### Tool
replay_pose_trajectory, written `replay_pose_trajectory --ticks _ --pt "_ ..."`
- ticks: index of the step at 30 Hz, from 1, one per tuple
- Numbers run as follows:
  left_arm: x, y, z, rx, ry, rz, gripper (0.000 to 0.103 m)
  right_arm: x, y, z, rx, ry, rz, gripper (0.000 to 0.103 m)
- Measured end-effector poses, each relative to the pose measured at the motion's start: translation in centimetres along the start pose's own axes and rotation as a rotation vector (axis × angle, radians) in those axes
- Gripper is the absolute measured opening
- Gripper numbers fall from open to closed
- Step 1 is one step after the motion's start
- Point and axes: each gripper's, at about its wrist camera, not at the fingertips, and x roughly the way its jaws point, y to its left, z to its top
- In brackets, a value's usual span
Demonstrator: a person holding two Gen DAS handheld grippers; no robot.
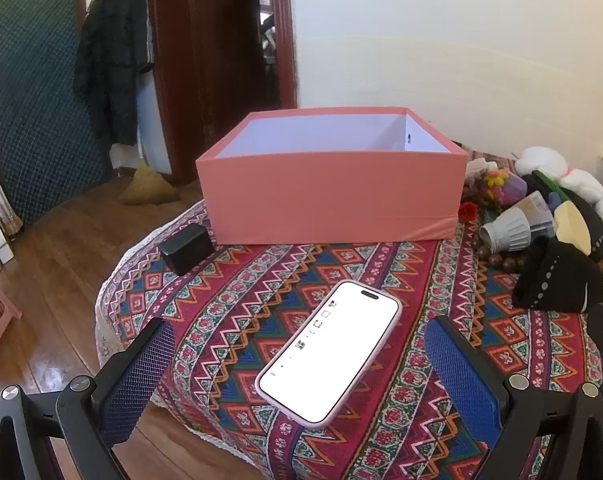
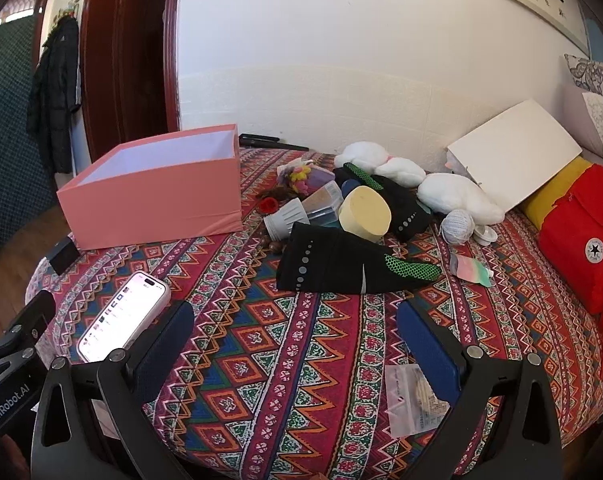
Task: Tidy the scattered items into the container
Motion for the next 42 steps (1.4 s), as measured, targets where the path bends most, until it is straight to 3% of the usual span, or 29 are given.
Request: replay_pose_trajectory --ticks 11,16,22,26,29,34,36,42 --pt "-0.2 -2.0 0.0 0.042 -0.010 -0.037 0.103 -0.5 -1.5 0.2 0.024 -0.004 -0.012 0.103" --pt "-0.1 -4.2 0.3 0.082 -0.018 -0.079 0.103 -1.0 -4.3 0.2 0.066 0.000 -0.083 0.103" --pt "1.0 -9.8 1.0 0.168 -0.026 -0.210 0.103 -2.1 -10.2 -0.3 0.157 0.009 -0.143 0.103" --pt "3.1 -14.6 1.2 0.235 0.020 -0.300 0.103 -2.2 -13.6 -1.5 0.205 0.051 -0.153 0.103" --pt "5.0 -18.2 1.6 0.259 0.064 -0.358 0.103 -1.6 -16.3 -3.0 0.265 0.115 -0.118 0.103" --pt "7.7 -22.9 2.0 0.312 0.086 -0.392 0.103 1.7 -21.3 -6.4 0.544 0.286 0.094 0.100" --pt "9.1 -24.0 2.0 0.318 0.116 -0.405 0.103 2.9 -22.6 -7.3 0.609 0.335 0.114 0.097" --pt "12.6 -25.0 2.1 0.282 0.191 -0.413 0.103 5.0 -21.6 -7.3 0.539 0.368 0.086 0.096"
